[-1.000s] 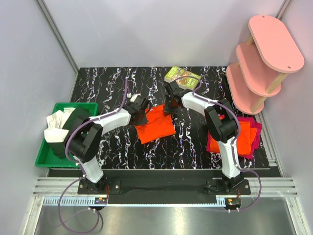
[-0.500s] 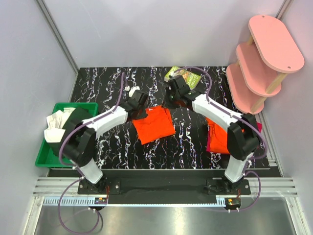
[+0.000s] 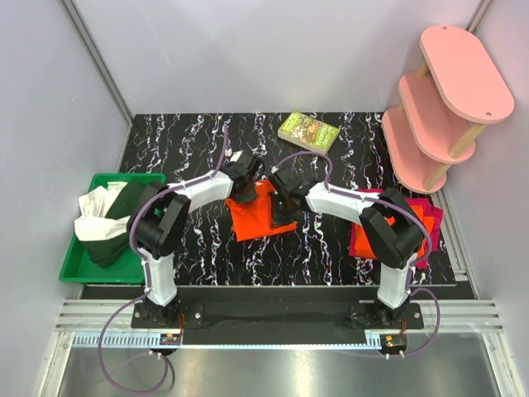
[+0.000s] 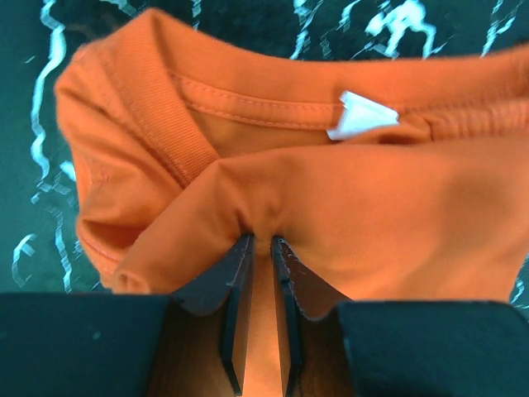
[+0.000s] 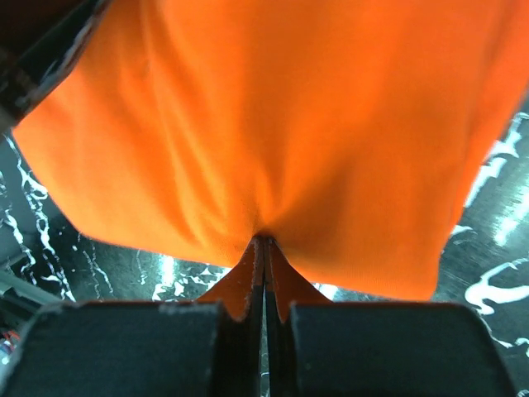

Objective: Fold and stack the t-shirts
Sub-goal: Smooth out wrinkles on the folded tshirt

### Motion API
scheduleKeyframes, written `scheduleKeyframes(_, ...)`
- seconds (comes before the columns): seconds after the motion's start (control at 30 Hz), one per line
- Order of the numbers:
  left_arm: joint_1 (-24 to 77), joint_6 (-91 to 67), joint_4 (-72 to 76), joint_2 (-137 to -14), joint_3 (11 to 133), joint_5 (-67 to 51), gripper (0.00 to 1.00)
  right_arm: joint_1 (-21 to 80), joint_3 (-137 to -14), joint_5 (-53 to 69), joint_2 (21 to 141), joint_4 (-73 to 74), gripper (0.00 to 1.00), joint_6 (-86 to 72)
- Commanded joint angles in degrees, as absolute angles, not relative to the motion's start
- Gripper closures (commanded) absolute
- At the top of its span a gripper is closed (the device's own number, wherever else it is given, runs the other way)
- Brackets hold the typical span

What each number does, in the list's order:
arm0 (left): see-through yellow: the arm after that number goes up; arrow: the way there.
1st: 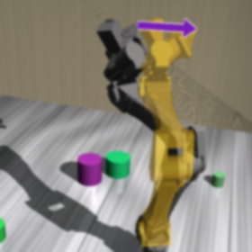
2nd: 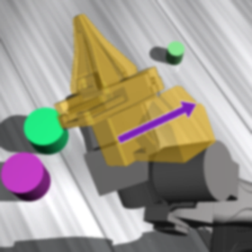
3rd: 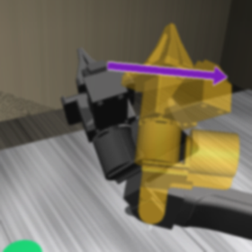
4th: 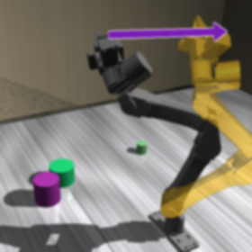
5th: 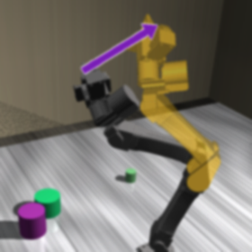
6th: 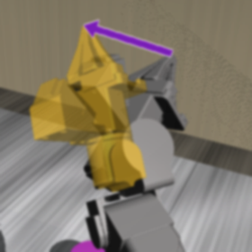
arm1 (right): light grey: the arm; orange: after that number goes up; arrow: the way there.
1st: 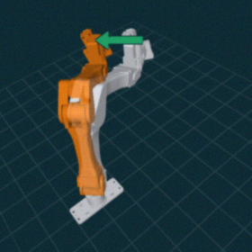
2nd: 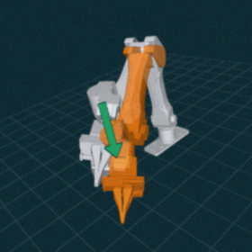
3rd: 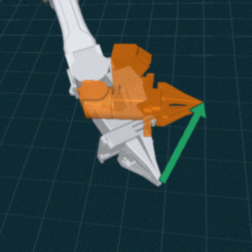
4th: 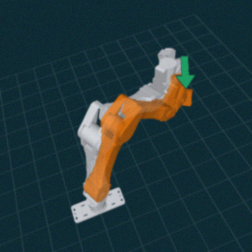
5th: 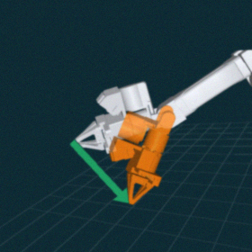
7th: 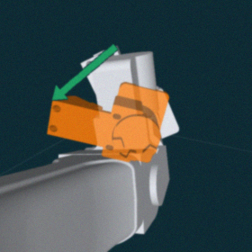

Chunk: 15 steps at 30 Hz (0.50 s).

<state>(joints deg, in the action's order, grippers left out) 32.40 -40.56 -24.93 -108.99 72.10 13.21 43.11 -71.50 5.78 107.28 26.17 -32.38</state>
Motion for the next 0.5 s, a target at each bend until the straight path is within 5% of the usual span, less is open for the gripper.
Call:
scheduleKeyframes(0.0,31.9,-40.5,-26.5,-112.8,77.2,11.1,0.79,43.5,-72.1,9.6,108.7,25.0,1.0,-31.7)
scheduleKeyframes(0.47,31.1,-40.9,-27.2,-107.5,77.4,13.3,0.8,45.2,-72.4,5.6,104.4,25.9,1.0,-31.9)
